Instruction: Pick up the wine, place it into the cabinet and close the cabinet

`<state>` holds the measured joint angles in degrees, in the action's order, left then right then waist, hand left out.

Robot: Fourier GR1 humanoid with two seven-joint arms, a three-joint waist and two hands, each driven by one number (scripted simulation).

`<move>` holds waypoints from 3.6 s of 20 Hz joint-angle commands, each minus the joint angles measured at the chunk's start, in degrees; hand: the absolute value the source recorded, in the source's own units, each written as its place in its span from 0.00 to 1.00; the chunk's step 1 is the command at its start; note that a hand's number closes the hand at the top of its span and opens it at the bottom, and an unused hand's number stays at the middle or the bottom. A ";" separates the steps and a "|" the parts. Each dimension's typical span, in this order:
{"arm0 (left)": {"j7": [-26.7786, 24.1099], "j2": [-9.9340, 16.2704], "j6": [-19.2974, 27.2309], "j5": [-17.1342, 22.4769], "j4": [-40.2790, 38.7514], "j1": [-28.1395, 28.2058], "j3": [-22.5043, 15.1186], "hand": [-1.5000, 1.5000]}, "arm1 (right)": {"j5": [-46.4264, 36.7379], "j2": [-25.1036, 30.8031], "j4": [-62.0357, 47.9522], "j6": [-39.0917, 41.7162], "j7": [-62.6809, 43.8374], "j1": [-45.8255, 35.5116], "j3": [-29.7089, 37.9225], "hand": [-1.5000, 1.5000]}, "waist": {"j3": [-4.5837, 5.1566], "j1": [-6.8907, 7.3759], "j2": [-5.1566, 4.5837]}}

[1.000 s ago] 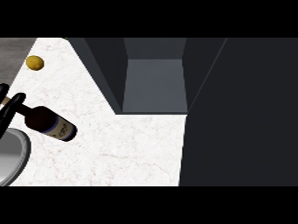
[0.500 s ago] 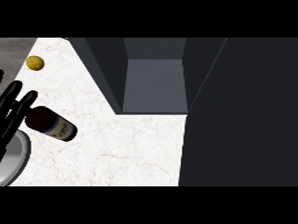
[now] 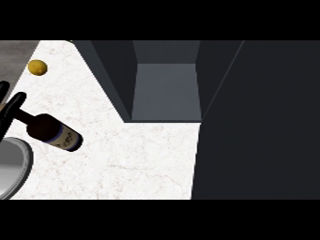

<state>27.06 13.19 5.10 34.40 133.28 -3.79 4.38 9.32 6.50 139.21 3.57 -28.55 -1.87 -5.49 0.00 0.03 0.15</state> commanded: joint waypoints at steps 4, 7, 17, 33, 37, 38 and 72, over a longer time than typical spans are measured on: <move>-2.96 0.07 -2.74 -0.48 -1.88 2.34 5.65 0.00 | 3.00 0.15 5.30 -1.50 -5.77 -2.97 1.21 0.00 | 0.02 -0.01 -0.08; -3.52 1.51 -5.55 2.07 -1.82 4.90 10.70 0.00 | 1.64 -0.70 6.40 0.64 -1.56 3.71 -0.68 0.00 | 0.01 -0.07 -0.04; -12.72 1.59 -12.01 -0.87 -15.33 6.27 17.49 0.00 | -1.50 -1.70 6.36 -1.25 -3.49 0.26 -3.46 0.00 | 0.02 -0.05 -0.08; -28.52 2.24 -22.49 -10.93 -45.80 0.56 16.99 0.00 | -3.65 -3.00 4.56 -3.05 -5.62 -4.01 -3.99 0.00 | 0.04 -0.29 -0.17; -32.49 2.26 -23.94 -13.74 -53.99 -1.09 16.28 0.00 | 1.19 -1.04 6.27 0.39 -4.79 -0.28 0.04 0.00 | 0.02 -0.58 -0.19; -30.56 5.64 -27.57 -9.73 -55.35 0.10 19.19 0.00 | -0.24 -1.99 3.60 -0.31 -4.06 -2.89 -0.86 0.00 | 0.02 -0.21 -0.17; -68.49 6.56 -40.11 -25.08 -113.65 -19.00 18.09 0.00 | -0.05 -1.83 8.33 0.22 -9.07 -3.32 -1.93 0.00 | 0.20 -1.48 -0.47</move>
<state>-37.01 19.80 -31.03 9.36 24.11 -19.80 22.19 5.98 3.42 141.61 3.86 -33.22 -4.88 -8.54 -0.03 -1.29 -0.16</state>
